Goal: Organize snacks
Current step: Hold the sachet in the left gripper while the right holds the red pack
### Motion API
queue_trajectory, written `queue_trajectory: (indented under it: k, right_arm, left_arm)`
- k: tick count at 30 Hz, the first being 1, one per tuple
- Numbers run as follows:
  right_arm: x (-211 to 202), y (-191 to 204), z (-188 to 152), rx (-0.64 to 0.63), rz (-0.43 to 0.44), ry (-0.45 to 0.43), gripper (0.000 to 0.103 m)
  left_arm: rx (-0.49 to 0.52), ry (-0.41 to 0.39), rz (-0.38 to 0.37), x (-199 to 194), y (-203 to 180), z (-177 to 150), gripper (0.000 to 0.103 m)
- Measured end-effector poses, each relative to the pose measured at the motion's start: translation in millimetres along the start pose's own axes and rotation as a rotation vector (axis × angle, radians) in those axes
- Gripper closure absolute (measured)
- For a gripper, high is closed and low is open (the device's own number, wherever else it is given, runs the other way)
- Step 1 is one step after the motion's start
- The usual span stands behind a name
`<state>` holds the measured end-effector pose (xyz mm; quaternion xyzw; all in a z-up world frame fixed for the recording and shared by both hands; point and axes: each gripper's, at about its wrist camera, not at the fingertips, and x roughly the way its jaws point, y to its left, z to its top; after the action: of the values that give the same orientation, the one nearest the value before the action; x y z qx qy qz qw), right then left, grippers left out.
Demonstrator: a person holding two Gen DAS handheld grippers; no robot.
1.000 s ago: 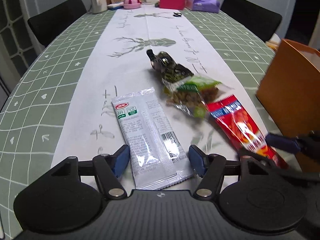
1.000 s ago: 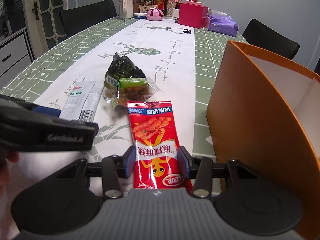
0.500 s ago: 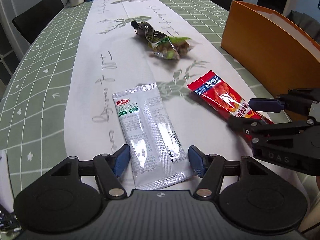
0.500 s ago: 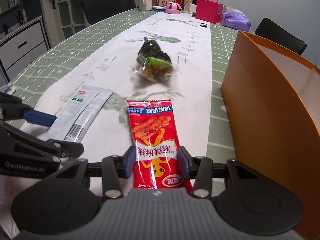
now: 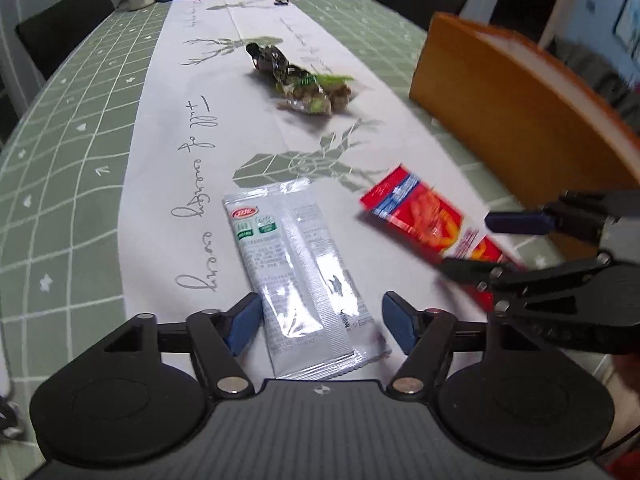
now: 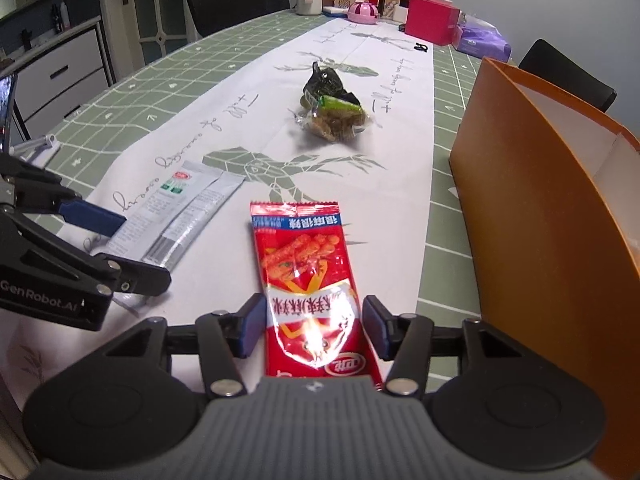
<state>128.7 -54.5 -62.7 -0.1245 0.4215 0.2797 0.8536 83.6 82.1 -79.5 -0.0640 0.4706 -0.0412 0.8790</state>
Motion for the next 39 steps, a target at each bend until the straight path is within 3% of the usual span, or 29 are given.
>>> queue_trajectory:
  k: [3, 7, 16, 22, 23, 27, 35, 39]
  right_arm:
    - [1, -3, 2, 0.0, -0.006, -0.005, 0.036]
    - [3, -1, 3, -0.029, 0.01, -0.01, 0.035]
    - [15, -3, 11, -0.007, 0.017, -0.019, 0.034]
    - [21, -6, 6, 0.016, 0.028, -0.003, 0.034]
    - [21, -6, 4, 0.017, 0.026, -0.008, 0.033]
    - [21, -7, 3, 0.022, 0.011, -0.008, 0.029]
    - [22, -13, -1, 0.046, -0.003, 0.0, 0.01]
    - [22, -14, -2, 0.046, 0.005, 0.0, 0.008]
  left_arm:
    - [-0.136, -0.03, 0.017, -1, 8, 4, 0.015]
    - [-0.258, -0.005, 0.082, 8, 12, 13, 0.015]
    - [-0.205, -0.021, 0.218, 22, -8, 21, 0.015]
    - [-0.108, -0.029, 0.257, 27, -18, 16, 0.012]
    - [-0.091, -0.026, 0.258, 28, -20, 16, 0.006]
    - [-0.092, -0.013, 0.253, 30, -20, 16, 0.002]
    - [-0.068, -0.024, 0.243, 28, -21, 13, 0.001]
    - [-0.07, -0.039, 0.247, 28, -22, 11, 0.001]
